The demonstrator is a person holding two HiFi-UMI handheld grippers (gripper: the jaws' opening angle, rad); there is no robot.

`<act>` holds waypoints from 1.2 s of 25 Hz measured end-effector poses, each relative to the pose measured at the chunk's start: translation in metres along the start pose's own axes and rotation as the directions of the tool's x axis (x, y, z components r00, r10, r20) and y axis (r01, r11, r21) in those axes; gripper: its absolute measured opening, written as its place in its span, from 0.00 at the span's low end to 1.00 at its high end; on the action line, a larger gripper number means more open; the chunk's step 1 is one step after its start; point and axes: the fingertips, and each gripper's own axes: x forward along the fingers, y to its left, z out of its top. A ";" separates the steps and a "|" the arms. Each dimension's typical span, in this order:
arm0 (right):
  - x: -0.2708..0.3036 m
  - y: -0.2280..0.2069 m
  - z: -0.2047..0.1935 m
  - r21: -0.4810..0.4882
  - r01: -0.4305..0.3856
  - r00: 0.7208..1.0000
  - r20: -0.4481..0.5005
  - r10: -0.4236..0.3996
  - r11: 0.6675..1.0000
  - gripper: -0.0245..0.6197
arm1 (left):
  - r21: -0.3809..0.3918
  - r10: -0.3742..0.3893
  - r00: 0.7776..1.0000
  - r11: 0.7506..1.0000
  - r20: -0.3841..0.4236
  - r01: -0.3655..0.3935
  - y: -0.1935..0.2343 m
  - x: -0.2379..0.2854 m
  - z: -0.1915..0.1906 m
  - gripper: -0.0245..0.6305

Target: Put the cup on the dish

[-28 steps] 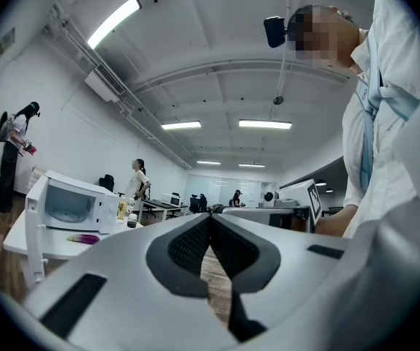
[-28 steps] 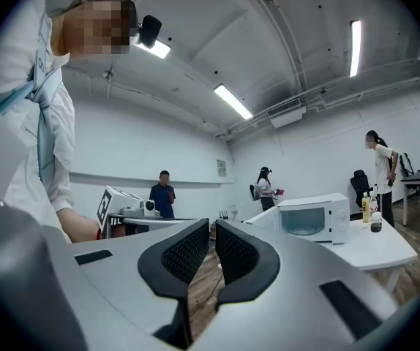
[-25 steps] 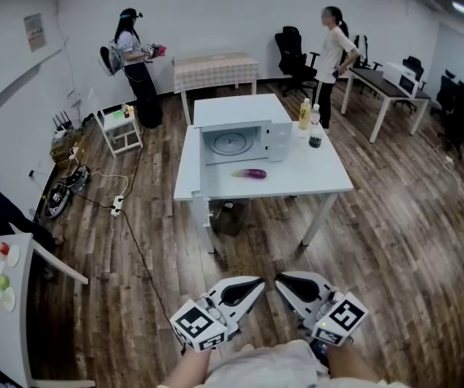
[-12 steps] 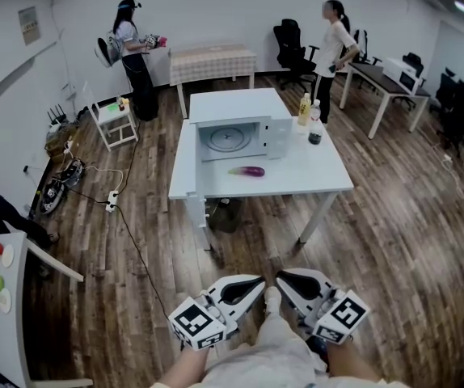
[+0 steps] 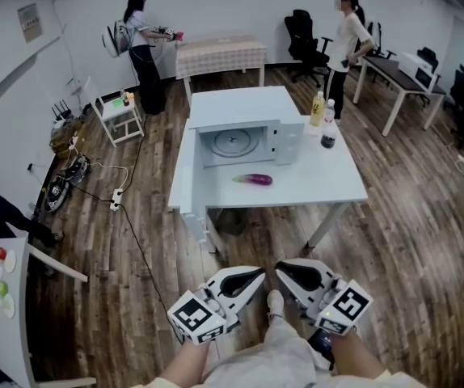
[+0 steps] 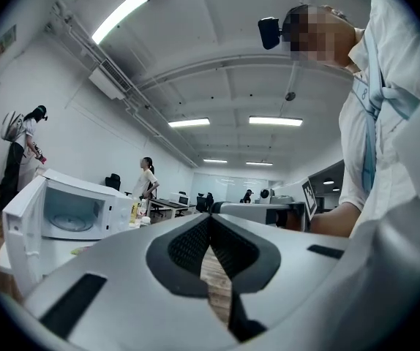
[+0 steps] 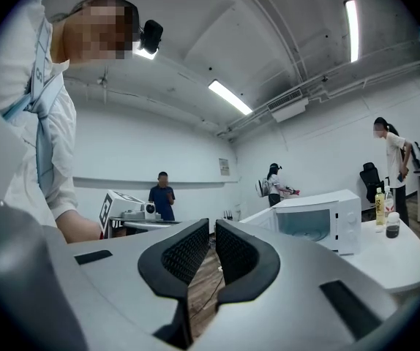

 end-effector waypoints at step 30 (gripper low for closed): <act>0.076 -0.223 0.032 -0.014 -0.133 0.989 -0.068 0.132 0.991 0.09 | 0.028 0.117 0.993 0.993 0.014 -0.117 0.175 0.156 0.032 0.04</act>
